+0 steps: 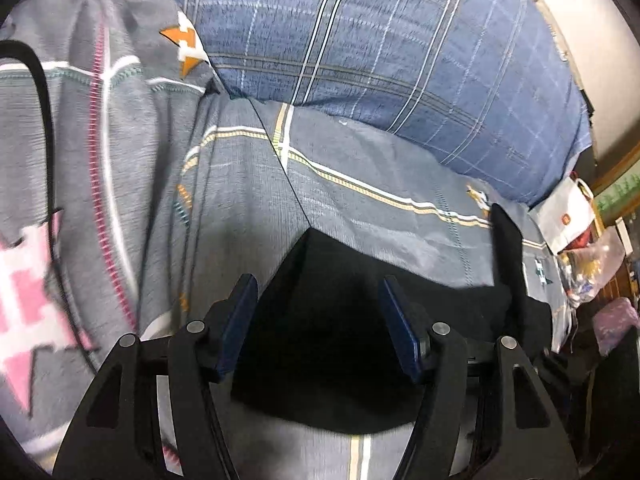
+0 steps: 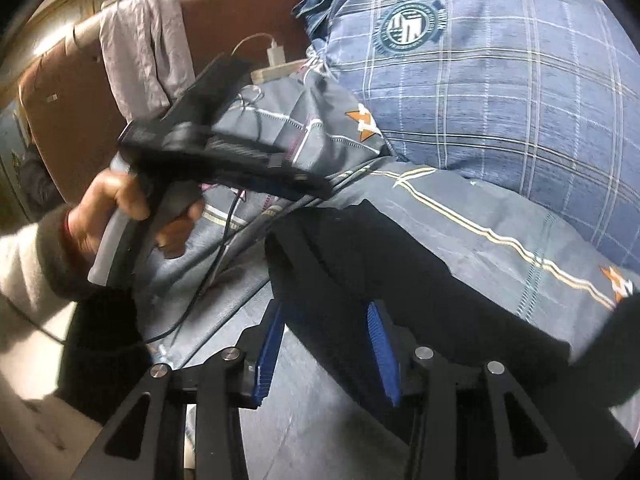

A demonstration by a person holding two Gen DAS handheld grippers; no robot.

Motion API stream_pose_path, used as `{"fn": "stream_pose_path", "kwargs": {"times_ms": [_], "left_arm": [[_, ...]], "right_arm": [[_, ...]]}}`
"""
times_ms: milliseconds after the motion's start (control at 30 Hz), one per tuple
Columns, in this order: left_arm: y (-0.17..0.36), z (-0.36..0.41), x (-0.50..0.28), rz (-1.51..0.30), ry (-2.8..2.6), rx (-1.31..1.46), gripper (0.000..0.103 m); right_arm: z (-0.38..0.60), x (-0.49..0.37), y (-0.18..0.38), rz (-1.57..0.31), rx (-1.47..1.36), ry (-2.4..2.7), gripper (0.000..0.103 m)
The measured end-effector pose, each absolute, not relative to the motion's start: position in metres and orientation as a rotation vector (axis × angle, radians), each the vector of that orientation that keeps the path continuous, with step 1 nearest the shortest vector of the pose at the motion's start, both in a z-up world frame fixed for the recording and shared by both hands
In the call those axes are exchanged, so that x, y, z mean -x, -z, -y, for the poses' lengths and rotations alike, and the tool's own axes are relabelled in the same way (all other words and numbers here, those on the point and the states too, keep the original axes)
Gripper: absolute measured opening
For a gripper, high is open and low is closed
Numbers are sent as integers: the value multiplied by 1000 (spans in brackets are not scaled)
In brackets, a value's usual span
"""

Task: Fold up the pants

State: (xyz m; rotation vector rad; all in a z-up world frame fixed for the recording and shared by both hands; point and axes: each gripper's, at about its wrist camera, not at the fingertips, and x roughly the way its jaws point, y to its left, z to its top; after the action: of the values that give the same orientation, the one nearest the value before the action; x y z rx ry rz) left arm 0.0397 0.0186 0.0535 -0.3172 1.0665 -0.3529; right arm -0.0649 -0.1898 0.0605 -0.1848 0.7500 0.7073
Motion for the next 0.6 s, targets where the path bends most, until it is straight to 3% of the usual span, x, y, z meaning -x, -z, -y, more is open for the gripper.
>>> {"fn": "stream_pose_path", "kwargs": {"times_ms": [267,300,333,367,467,600], "left_arm": [[-36,2,-54,-1160,434,354,62],[-37,2,-54,-1157,440,354,59],[-39,3,-54,-1156,440,348,46],[-42,4,-55,-1154,439,335,35],[-62,1,-59,-1111,448,339,27],[-116,-14,-49,-958,482,373,25]], "right_arm": [[153,57,-43,-661,367,-599,42],[150,55,-42,-646,389,-584,42],[149,52,-43,-637,389,-573,36],[151,46,-45,-639,357,-573,18],[178,20,-75,-631,114,-581,7],[200,9,-120,-567,-46,-619,7]]}}
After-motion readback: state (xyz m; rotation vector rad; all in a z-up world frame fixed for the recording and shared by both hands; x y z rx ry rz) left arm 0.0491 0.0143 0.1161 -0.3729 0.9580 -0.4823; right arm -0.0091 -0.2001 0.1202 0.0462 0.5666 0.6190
